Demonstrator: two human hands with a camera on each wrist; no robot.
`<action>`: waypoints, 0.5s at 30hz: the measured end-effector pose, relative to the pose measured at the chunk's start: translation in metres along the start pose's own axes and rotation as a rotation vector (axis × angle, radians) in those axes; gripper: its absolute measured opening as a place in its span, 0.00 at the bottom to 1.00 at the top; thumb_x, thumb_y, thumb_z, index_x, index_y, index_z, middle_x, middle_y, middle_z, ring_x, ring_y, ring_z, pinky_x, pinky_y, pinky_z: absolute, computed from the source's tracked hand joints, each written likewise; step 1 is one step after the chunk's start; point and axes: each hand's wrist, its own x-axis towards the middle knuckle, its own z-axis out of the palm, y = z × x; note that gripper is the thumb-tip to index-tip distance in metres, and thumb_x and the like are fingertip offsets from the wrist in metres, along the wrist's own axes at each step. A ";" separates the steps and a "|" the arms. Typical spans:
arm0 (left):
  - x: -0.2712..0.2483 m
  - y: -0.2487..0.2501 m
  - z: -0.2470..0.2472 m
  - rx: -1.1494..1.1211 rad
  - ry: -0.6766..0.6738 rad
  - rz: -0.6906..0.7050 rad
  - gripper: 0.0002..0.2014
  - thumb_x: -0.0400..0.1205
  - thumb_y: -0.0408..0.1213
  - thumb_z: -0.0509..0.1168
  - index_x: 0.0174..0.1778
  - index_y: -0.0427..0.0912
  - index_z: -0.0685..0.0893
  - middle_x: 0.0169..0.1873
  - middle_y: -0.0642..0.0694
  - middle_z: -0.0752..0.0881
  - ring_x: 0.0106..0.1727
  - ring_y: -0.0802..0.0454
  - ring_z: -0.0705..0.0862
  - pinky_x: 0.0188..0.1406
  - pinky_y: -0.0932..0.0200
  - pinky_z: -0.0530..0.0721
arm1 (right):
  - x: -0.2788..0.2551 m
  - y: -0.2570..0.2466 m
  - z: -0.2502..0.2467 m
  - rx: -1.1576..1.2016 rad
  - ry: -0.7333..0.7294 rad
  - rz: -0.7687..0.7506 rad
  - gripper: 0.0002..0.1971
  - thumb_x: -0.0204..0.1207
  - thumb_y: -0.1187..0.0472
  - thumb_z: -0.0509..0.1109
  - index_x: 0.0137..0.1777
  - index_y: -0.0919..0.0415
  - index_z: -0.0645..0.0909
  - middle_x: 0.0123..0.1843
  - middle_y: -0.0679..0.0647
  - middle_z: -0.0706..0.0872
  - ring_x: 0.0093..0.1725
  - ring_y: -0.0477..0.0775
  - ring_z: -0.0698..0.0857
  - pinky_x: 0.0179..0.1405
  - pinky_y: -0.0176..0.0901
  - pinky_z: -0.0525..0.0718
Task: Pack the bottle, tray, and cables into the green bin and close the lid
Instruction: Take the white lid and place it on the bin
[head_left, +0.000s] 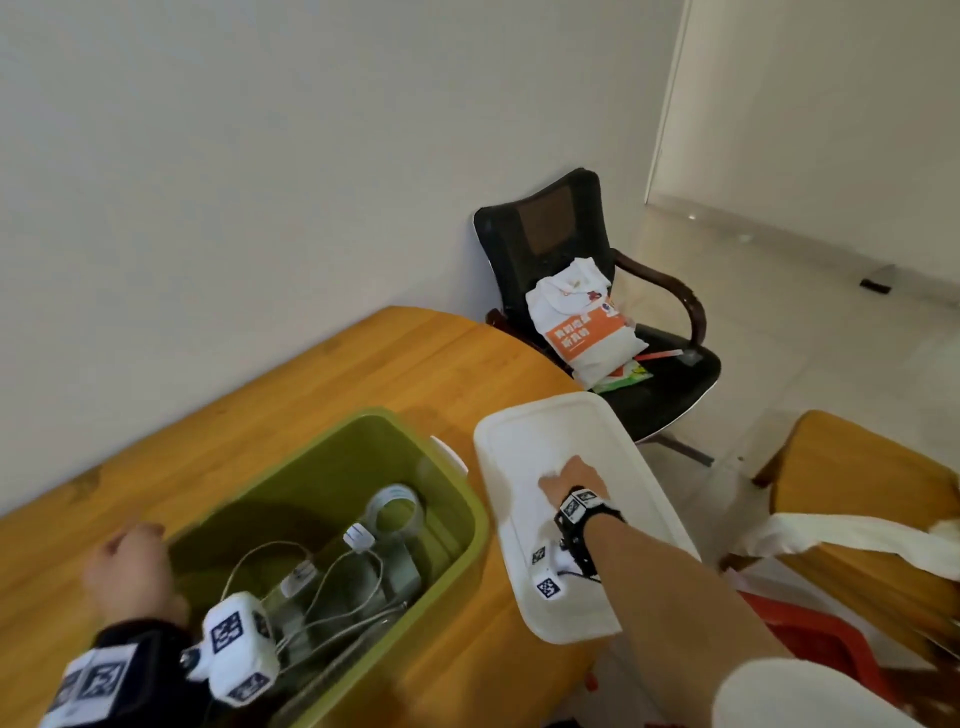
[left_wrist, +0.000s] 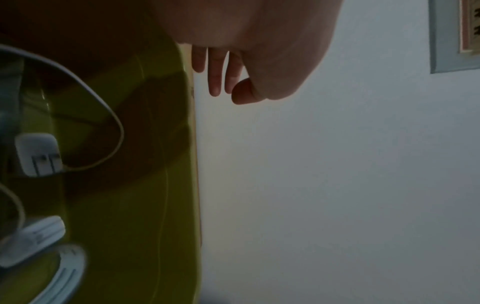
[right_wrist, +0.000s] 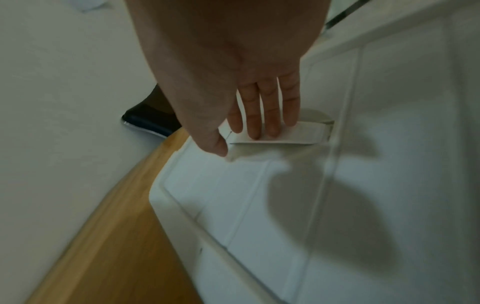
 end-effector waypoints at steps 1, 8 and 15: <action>0.006 0.003 0.011 0.039 0.010 -0.026 0.26 0.81 0.39 0.62 0.76 0.38 0.75 0.74 0.35 0.77 0.62 0.44 0.76 0.58 0.45 0.73 | 0.005 -0.003 0.000 -0.036 -0.017 -0.006 0.37 0.79 0.47 0.67 0.84 0.62 0.62 0.82 0.62 0.70 0.80 0.65 0.72 0.78 0.57 0.72; 0.013 0.005 0.068 0.122 0.013 -0.065 0.23 0.80 0.35 0.62 0.73 0.38 0.79 0.71 0.39 0.82 0.62 0.45 0.80 0.57 0.51 0.76 | 0.031 -0.003 -0.004 -0.203 -0.016 -0.107 0.14 0.81 0.61 0.67 0.63 0.64 0.84 0.67 0.60 0.87 0.66 0.63 0.85 0.64 0.49 0.84; 0.010 0.002 0.089 0.062 0.055 -0.101 0.20 0.80 0.34 0.61 0.69 0.40 0.81 0.67 0.46 0.83 0.65 0.45 0.82 0.62 0.49 0.80 | 0.039 0.001 -0.002 -0.235 0.036 -0.084 0.35 0.81 0.51 0.65 0.85 0.63 0.58 0.81 0.62 0.69 0.78 0.63 0.73 0.72 0.54 0.78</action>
